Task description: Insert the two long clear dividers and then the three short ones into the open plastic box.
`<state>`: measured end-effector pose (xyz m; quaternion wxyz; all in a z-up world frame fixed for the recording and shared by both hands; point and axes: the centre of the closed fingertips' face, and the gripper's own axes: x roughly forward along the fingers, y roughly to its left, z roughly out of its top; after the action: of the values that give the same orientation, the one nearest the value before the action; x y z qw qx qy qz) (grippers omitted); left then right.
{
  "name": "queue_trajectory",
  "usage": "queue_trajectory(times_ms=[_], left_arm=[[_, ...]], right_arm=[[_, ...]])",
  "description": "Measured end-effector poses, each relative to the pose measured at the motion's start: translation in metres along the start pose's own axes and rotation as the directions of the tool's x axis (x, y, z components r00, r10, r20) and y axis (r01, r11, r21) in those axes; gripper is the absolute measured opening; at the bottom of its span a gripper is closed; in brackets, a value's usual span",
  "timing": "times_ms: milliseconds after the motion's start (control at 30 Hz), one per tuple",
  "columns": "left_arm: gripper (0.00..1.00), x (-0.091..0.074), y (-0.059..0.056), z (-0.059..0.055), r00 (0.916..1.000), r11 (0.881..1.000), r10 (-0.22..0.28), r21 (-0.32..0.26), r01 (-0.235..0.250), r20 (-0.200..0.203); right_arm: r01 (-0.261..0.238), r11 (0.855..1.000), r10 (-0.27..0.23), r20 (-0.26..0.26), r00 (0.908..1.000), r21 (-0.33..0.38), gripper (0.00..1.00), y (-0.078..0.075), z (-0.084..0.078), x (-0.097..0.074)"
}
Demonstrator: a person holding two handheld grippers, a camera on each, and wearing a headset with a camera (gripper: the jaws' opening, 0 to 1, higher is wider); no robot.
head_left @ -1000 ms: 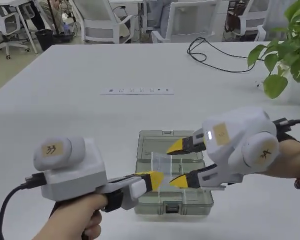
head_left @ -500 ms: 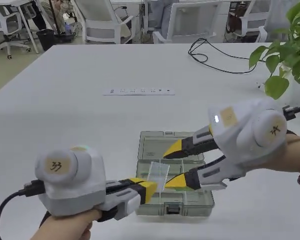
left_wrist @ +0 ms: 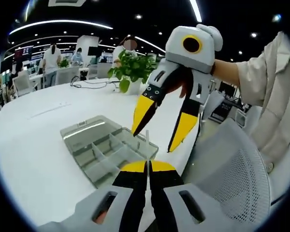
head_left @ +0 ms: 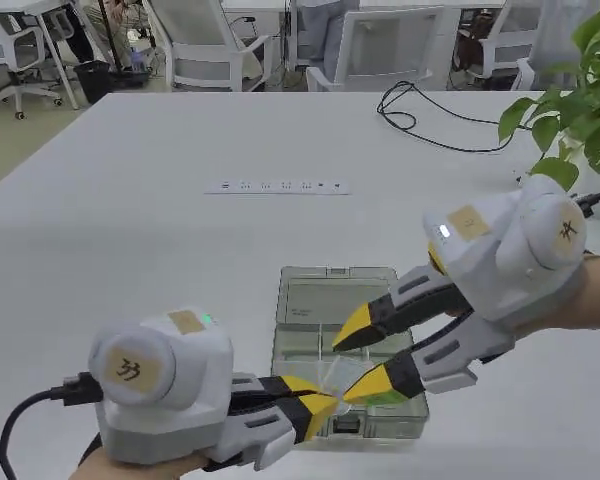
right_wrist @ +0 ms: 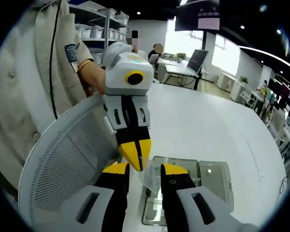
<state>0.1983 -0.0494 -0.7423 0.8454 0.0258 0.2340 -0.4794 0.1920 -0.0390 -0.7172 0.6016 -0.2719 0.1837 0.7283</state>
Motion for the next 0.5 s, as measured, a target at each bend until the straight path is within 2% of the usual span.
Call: queue_trajectory(times_ms=[200, 500], left_arm=[[0.0, 0.0, -0.01, -0.002, 0.9987, 0.996, -0.049, 0.074, 0.05, -0.017], [0.0, -0.001, -0.022, 0.002, 0.9938, 0.983, -0.11, 0.148, 0.111, -0.009]], right_arm=[[-0.052, 0.999, 0.052, -0.005, 0.9986, -0.008, 0.2, 0.01, -0.002, 0.001], [-0.105, 0.994, 0.105, 0.016, 0.9944, 0.005, 0.15, 0.017, -0.003, -0.001]])
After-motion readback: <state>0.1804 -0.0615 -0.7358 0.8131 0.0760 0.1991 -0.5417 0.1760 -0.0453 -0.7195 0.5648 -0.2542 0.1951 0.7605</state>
